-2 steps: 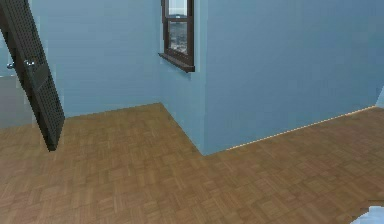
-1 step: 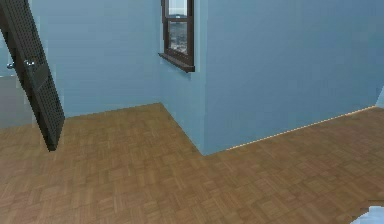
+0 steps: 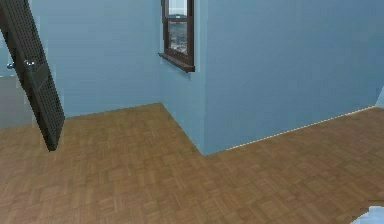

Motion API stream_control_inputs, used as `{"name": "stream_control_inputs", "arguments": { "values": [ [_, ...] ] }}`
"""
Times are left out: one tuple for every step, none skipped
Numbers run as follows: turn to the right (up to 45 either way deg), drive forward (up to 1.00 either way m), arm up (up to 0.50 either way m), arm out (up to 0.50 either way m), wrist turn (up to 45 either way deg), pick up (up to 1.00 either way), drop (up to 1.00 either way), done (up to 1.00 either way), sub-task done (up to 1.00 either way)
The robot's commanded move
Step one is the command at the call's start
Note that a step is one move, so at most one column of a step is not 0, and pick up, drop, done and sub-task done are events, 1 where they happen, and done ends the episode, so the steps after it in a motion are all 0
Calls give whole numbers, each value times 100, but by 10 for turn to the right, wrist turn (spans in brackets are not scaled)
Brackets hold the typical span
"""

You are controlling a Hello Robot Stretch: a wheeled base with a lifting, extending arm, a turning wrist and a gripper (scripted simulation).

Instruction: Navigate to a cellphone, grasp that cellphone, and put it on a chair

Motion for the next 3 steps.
{"name": "stream_control_inputs", "arguments": {
  "values": [
    [450, 0, 0, 0, 0, 0, 0, 0, 0],
    [450, 0, 0, 0, 0, 0, 0, 0, 0],
    [450, 0, 0, 0, 0, 0, 0, 0, 0]
  ]
}}
